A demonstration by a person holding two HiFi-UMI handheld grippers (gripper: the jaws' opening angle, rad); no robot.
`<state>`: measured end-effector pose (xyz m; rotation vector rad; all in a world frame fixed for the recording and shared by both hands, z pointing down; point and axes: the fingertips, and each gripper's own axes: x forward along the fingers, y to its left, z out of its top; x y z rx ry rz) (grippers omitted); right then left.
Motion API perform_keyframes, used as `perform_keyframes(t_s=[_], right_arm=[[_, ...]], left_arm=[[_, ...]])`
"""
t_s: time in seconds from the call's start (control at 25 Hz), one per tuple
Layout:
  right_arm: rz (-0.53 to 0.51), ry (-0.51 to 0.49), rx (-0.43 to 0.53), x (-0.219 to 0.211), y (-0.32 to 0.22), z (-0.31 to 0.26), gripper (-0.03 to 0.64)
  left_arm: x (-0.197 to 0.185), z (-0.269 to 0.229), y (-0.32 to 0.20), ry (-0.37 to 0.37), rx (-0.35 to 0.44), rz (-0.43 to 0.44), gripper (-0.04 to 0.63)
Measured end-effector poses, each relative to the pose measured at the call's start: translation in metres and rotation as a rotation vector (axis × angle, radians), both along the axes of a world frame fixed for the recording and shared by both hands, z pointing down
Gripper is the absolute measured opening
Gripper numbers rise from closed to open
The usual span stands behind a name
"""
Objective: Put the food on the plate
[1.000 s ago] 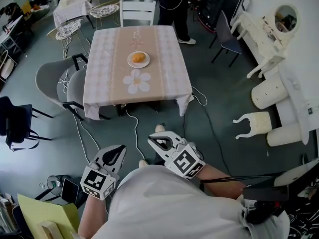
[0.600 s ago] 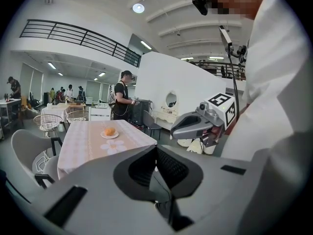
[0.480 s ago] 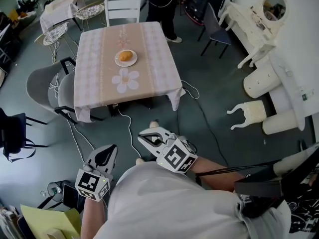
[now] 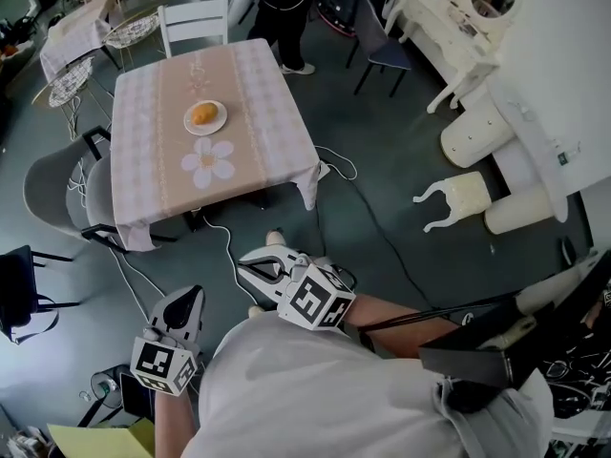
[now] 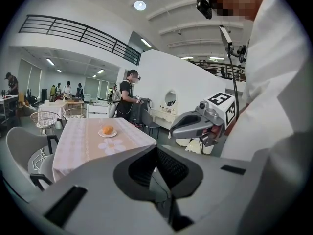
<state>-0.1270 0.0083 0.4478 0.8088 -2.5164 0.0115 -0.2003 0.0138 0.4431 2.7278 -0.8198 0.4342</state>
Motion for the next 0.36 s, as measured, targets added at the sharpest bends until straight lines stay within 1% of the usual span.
perform_keyframes(t_s=[0.36], right_arm=[[0.024, -0.002, -0.011, 0.013, -0.031, 0.002, 0.012]], left_arm=[[0.017, 0.001, -0.032, 0.018, -0.021, 0.049, 0.009]])
